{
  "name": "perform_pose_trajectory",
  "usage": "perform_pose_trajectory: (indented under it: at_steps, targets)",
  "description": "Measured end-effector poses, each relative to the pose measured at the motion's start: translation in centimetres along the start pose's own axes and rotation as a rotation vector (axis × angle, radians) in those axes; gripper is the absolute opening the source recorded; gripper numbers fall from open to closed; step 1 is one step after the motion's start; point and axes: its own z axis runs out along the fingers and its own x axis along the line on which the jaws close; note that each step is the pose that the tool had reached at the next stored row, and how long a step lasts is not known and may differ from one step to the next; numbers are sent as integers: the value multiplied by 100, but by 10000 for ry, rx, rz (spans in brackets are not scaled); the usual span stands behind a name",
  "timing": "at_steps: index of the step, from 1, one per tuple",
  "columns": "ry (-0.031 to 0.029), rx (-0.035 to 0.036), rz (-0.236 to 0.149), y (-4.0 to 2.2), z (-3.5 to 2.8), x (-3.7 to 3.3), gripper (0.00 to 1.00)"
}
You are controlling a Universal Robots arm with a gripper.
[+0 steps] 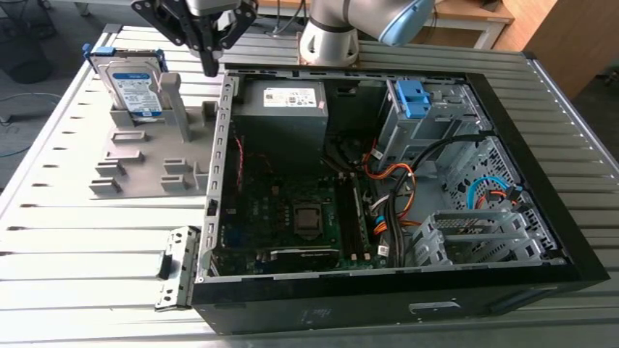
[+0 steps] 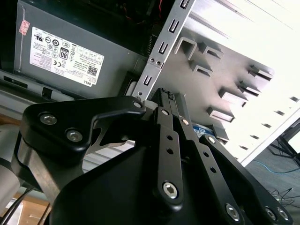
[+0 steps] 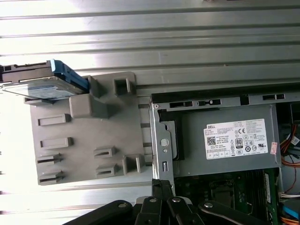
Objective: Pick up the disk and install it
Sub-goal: 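Reach for the disk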
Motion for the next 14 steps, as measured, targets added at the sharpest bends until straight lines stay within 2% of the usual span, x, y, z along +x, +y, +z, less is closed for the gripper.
perform_pose_trajectory:
  at_steps: [14]
  targets:
    - [0,0,0,-4,-1,50,11]
